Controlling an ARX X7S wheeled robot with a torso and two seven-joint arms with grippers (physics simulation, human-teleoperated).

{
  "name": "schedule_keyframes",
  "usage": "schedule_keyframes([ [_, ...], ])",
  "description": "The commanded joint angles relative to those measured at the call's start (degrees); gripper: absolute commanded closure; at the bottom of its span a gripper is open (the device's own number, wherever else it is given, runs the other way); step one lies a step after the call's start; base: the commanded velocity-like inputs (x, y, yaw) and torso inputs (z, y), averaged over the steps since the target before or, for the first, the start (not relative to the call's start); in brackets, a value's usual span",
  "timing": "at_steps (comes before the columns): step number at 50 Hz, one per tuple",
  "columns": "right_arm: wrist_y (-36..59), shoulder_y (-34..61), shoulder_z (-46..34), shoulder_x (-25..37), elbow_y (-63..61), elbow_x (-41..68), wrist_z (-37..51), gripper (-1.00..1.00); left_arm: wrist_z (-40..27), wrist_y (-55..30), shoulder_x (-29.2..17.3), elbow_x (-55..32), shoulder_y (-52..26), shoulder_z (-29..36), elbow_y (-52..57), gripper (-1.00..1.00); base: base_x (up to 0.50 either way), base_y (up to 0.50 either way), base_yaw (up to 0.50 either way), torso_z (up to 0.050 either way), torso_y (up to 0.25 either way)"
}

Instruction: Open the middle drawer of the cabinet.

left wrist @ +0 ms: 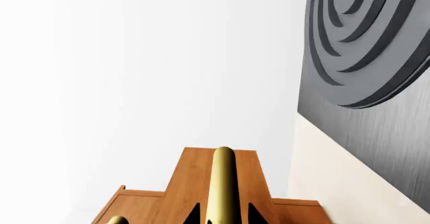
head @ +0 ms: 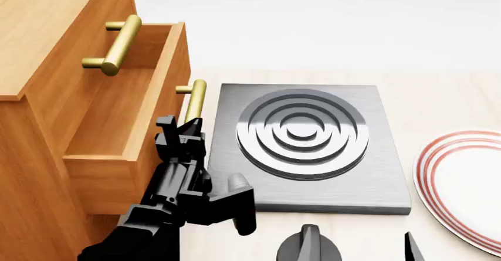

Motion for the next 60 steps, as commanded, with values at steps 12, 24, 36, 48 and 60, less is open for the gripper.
schedule_keyframes([
  [12,-0.34,0.1,-0.19,0.36,0.19,0.48,0.33,-1.0,-0.87,-3.94,2.29,10.8,0.73,0.78,10.53,1.0,0.0,0.0,0.0,0.0,0.003],
  [24,-0.19,0.34,-0.24,0.51,0.21,0.78,0.52,-1.0,0.13,-4.52,2.29,12.6,1.0,0.84,13.7,1.0,0.0,0.0,0.0,0.0,0.004],
  [36,1.87,0.92,-0.39,0.82,-1.37,1.12,0.92,-1.0,-4.05,-2.58,2.29,9.66,0.11,0.62,13.73,-1.0,0.0,0.0,0.0,0.001,0.002],
  [48,-0.46,0.2,-0.58,0.91,0.22,0.76,0.95,-1.0,-5.06,-2.35,2.29,9.19,-0.12,0.6,12.96,-1.0,0.0,0.0,0.0,0.0,0.0],
  [60,-0.46,0.43,-0.77,1.05,0.46,0.81,1.08,-1.0,-16.1,2.71,2.29,-3.8,-5.52,-0.83,13.06,-1.0,0.0,0.0,0.0,0.0,0.0],
])
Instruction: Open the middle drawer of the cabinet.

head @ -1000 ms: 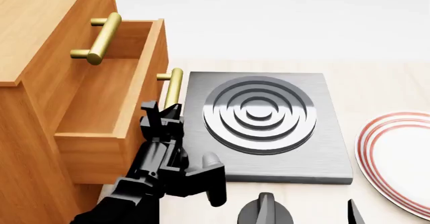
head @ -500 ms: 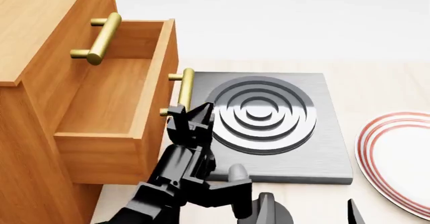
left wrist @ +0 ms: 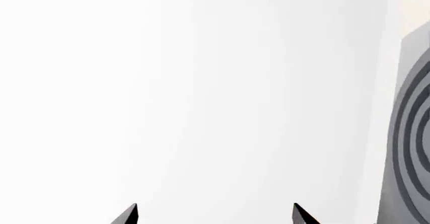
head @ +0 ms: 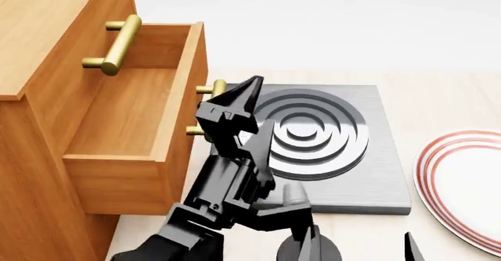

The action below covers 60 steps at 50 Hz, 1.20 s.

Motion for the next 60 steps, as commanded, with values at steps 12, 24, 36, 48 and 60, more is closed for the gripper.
schedule_keyframes([
  [12,2.74,0.73,-0.08,0.52,-2.22,0.61,0.74,-1.0,-19.42,15.06,0.1,-35.05,-12.72,-2.06,-1.52,-1.0,0.0,0.0,0.0,0.0,0.0],
  [24,0.22,0.23,-0.51,0.5,-0.1,0.06,0.59,-1.0,-21.04,21.51,-0.67,-48.65,-17.13,-6.22,-4.08,-1.0,0.0,0.0,0.0,0.0,0.0],
  [36,0.57,0.48,-0.6,0.69,-0.08,0.23,0.8,-1.0,-17.68,19.52,-6.02,-58.45,-18.03,-13.21,1.22,-1.0,0.0,0.0,0.0,0.0,0.0],
  [48,2.31,0.86,-0.27,1.09,-1.69,1.02,1.29,-1.0,-14.21,14.24,-8.01,-71.77,-18.79,-20.99,2.99,-1.0,0.0,0.0,0.0,0.0,0.0],
  [60,0.27,0.51,-0.67,1.02,0.19,0.47,1.26,-1.0,-13.4,12.44,-8.12,-74.27,-18.79,-21.74,2.88,-1.0,0.0,0.0,0.0,0.0,0.0],
])
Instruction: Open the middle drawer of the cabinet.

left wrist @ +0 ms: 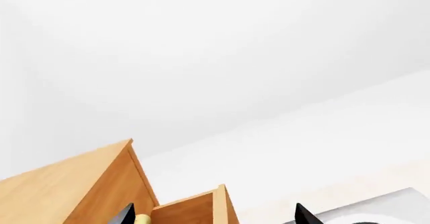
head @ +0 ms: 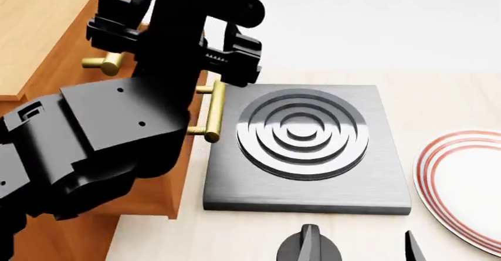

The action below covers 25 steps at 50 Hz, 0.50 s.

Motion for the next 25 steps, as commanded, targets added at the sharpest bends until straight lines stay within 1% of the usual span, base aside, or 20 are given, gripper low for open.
schedule_keyframes([
  [1,-0.75,-0.1,-0.11,0.1,0.67,-0.03,0.12,-1.0,1.22,-2.78,-0.51,-5.97,-0.28,-2.76,0.4,-1.0,0.0,0.0,0.0,0.0,0.0],
  [3,1.75,0.52,0.03,0.35,-1.35,0.51,0.42,-1.0,1.41,-3.55,-0.35,-7.64,-0.13,-3.59,-0.19,-1.0,0.0,0.0,0.0,0.0,0.0],
  [5,-0.66,-0.08,-0.27,0.15,0.6,-0.12,0.19,-1.0,2.02,-3.72,-0.3,-8.24,-0.12,-3.88,-0.61,-1.0,0.0,0.0,0.0,0.0,0.0],
  [7,-0.87,-0.08,-0.32,0.14,0.83,-0.16,0.19,-1.0,2.61,-4.19,-0.11,-9.77,0.19,-4.67,-1.57,-1.0,0.0,0.0,0.0,0.0,0.0],
  [8,-0.9,-0.04,-0.37,0.12,0.96,-0.19,0.19,-1.0,2.63,-6.62,0.44,-9.65,-0.73,-3.32,-2.95,-1.0,0.0,0.0,0.0,0.0,0.0],
  [9,-0.75,0.02,-0.44,0.11,0.93,-0.21,0.21,-1.0,3.77,-5.05,0.39,-10.15,-0.07,-4.4,-3.51,-1.0,0.0,0.0,0.0,0.0,0.0],
  [11,-0.85,-0.07,-0.53,0.17,0.92,-0.28,0.2,-1.0,4.09,-5.05,0.33,-10.52,-0.04,-4.67,-3.73,-1.0,0.0,0.0,0.0,0.0,0.0],
  [12,-0.83,-0.07,-0.53,0.19,0.89,-0.26,0.22,-1.0,3.55,-6.78,0.66,-11.11,-0.66,-4.37,-4.65,-1.0,0.0,0.0,0.0,0.0,0.0],
  [13,-0.85,-0.04,-0.54,0.19,0.96,-0.24,0.22,-1.0,4.32,-5.57,0.44,-11.19,-0.25,-4.95,-4.27,-1.0,0.0,0.0,0.0,0.0,0.0],
  [16,-0.9,-0.08,-0.63,0.2,0.98,-0.3,0.28,-1.0,4.45,-7.69,0.77,-12.43,-0.77,-4.78,-5.17,-1.0,0.0,0.0,0.0,0.0,0.0],
  [18,0.27,0.13,-0.66,0.33,-0.07,-0.18,0.44,-1.0,4.41,-7.06,0.72,-12.57,-0.42,-5.17,-5.14,-1.0,0.0,0.0,0.0,0.0,0.0],
  [22,-0.73,-0.1,-0.76,0.3,0.78,-0.35,0.4,-1.0,2.79,-6.41,1.03,-13.49,-0.19,-6.59,-7.18,-1.0,0.0,0.0,0.0,0.0,0.0],
  [25,-0.85,-0.09,-0.85,0.3,0.92,-0.41,0.43,-1.0,3.47,-6.6,1.15,-13.98,-0.35,-6.87,-8.16,-1.0,0.0,0.0,0.0,0.0,0.0],
])
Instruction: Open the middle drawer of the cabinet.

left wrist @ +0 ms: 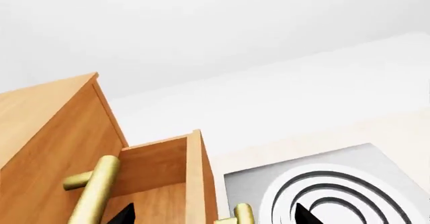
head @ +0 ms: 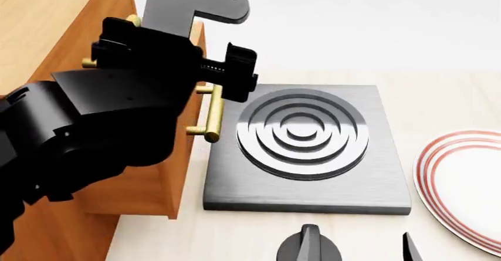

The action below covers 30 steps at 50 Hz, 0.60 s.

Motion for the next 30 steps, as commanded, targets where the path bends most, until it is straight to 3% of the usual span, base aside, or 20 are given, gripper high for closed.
schedule_keyframes([
  [1,-0.15,0.02,-0.37,0.06,0.21,-0.2,0.13,-1.0,-0.6,-0.68,0.46,-4.05,0.31,-3.03,-3.42,-1.0,0.0,0.0,0.0,0.0,0.0],
  [5,2.59,0.82,-0.2,0.32,-1.99,0.45,0.43,-1.0,-2.01,0.94,0.46,-4.12,1.04,-3.98,-3.57,-1.0,0.0,0.0,0.0,0.0,0.0],
  [6,0.58,0.23,-0.36,0.21,-0.47,-0.02,0.27,-1.0,-5.3,4.2,0.51,-5.53,2.71,-7.05,-3.6,-1.0,0.0,0.0,0.0,0.0,0.0],
  [30,1.05,0.65,-0.69,0.45,-0.58,0.16,0.62,-1.0,-4.38,-0.54,0.81,-9.35,3.0,-6.67,-5.34,-1.0,0.0,0.0,0.0,0.0,0.0],
])
